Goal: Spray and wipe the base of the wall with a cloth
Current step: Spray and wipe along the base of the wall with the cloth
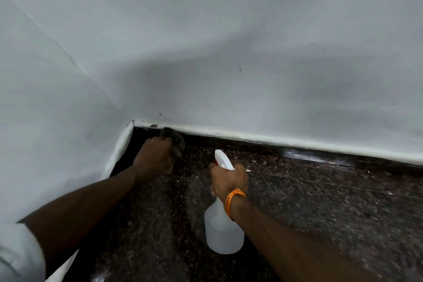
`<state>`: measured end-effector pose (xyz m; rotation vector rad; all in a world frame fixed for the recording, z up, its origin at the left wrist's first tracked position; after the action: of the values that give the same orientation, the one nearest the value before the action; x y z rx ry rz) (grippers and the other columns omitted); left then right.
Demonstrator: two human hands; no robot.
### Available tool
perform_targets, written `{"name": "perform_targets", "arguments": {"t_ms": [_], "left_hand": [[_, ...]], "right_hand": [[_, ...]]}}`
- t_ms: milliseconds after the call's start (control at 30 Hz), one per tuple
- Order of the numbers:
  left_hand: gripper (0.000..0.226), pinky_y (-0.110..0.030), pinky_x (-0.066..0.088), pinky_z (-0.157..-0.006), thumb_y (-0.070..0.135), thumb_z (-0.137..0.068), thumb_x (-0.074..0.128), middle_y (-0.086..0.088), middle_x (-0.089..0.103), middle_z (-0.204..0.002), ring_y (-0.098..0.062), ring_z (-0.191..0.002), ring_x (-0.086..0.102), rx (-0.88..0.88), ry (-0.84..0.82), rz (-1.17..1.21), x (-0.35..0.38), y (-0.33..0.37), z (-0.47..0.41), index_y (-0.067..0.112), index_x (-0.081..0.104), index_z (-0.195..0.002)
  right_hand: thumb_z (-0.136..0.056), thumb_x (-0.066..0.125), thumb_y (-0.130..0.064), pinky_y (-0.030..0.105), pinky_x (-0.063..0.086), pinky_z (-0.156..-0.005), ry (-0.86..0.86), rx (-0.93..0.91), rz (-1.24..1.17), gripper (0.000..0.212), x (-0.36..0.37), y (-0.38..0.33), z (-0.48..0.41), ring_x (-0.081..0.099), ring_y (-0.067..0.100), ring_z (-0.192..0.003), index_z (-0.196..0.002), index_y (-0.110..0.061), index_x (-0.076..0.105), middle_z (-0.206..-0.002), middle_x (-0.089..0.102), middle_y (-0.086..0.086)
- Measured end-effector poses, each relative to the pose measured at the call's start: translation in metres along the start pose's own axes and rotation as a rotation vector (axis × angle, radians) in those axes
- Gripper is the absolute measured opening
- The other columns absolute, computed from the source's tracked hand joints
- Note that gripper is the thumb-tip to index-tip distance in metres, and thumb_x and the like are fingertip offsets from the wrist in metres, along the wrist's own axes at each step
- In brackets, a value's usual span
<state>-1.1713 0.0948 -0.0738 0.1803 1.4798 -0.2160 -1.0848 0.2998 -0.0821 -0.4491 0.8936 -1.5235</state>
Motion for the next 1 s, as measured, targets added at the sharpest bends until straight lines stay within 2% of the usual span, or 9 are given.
{"name": "perform_targets", "arguments": {"t_ms": [67,133,267,433,533,600,734,900,1000], "left_hand": [[0.026,-0.043,0.055,-0.058,0.001,-0.07,0.062,-0.024,0.064,-0.088,-0.042,-0.075,0.063,0.358,0.012,-0.312,0.003,0.01,-0.001,-0.006,0.065,-0.095],[0.025,-0.039,0.053,-0.045,-0.001,-0.071,0.052,-0.023,0.063,-0.079,-0.038,-0.063,0.062,0.553,0.075,-0.474,0.001,0.026,-0.001,-0.007,0.067,-0.09],[0.027,-0.035,0.05,-0.041,0.002,-0.082,0.04,-0.018,0.061,-0.078,-0.032,-0.064,0.06,0.804,0.157,-0.56,-0.002,0.073,-0.012,-0.001,0.066,-0.089],[0.029,-0.03,0.046,-0.041,0.007,-0.089,0.04,-0.013,0.064,-0.089,-0.027,-0.068,0.061,1.023,0.177,-0.59,0.009,0.135,-0.021,0.005,0.069,-0.089],[0.025,-0.031,0.049,-0.046,0.007,-0.088,0.047,-0.011,0.064,-0.087,-0.025,-0.069,0.06,1.162,0.214,-0.608,0.015,0.186,-0.036,0.006,0.072,-0.083],[0.018,-0.03,0.049,-0.047,0.008,-0.085,0.057,-0.008,0.063,-0.08,-0.023,-0.065,0.059,1.268,0.221,-0.629,0.013,0.22,-0.044,0.009,0.071,-0.074],[0.018,-0.028,0.047,-0.045,0.017,-0.084,0.058,-0.007,0.065,-0.09,-0.021,-0.07,0.061,1.277,0.262,-0.627,0.016,0.212,-0.044,0.014,0.075,-0.089],[0.029,-0.026,0.036,-0.033,0.018,-0.073,0.044,-0.01,0.063,-0.08,-0.025,-0.059,0.059,1.186,0.141,-0.566,0.026,0.147,-0.042,0.015,0.066,-0.054],[0.021,-0.028,0.041,-0.035,0.01,-0.079,0.043,-0.011,0.062,-0.078,-0.028,-0.059,0.059,1.149,0.225,-0.506,0.019,0.175,-0.043,0.007,0.064,-0.08]], "right_hand": [[-0.081,0.072,-0.02,0.048,0.064,-0.065,0.018,0.029,-0.035,0.032,-0.009,0.003,0.001,0.071,0.042,-0.064,-0.062,-0.016,0.046,-0.075,0.074,0.026],[-0.084,0.071,-0.018,0.038,0.059,-0.056,0.011,0.035,-0.048,0.031,-0.014,0.007,0.002,0.066,0.034,-0.055,-0.066,-0.017,0.046,-0.076,0.073,0.026],[-0.081,0.072,-0.022,0.033,0.056,-0.05,0.011,0.021,-0.03,0.018,-0.027,0.012,0.001,0.064,0.028,-0.049,-0.073,-0.011,0.061,-0.069,0.072,0.021],[-0.083,0.074,-0.021,0.04,0.058,-0.056,0.132,0.067,-0.096,0.031,-0.068,0.019,0.001,0.064,0.033,-0.054,-0.068,-0.017,0.048,-0.076,0.073,0.029],[-0.08,0.074,-0.027,0.025,0.048,-0.041,0.197,0.106,-0.124,0.026,-0.092,0.028,-0.004,0.065,0.03,-0.05,-0.078,-0.009,0.056,-0.078,0.073,0.026],[-0.078,0.074,-0.027,0.026,0.048,-0.043,0.231,0.129,-0.18,0.026,-0.108,0.034,-0.009,0.062,0.028,-0.043,-0.082,-0.006,0.06,-0.071,0.072,0.022],[-0.08,0.076,-0.024,0.036,0.055,-0.052,0.291,0.124,-0.253,0.029,-0.136,0.035,-0.014,0.06,0.029,-0.046,-0.077,-0.016,0.048,-0.074,0.07,0.023],[-0.085,0.076,-0.024,0.038,0.057,-0.053,0.321,0.124,-0.236,0.031,-0.158,0.033,-0.015,0.061,0.029,-0.05,-0.074,-0.018,0.047,-0.074,0.07,0.023],[-0.084,0.077,-0.028,0.03,0.052,-0.049,0.315,0.118,-0.219,0.034,-0.157,0.03,-0.01,0.063,0.027,-0.052,-0.078,-0.023,0.043,-0.089,0.072,0.025]]}}
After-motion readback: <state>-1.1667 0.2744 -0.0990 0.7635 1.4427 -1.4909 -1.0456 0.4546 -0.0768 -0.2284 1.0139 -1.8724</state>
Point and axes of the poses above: each hand's wrist, its own z-axis away from the middle knuckle, its own x-axis out of the palm, y = z × x, the point moved 5 cm from there along -z, towards the middle knuckle
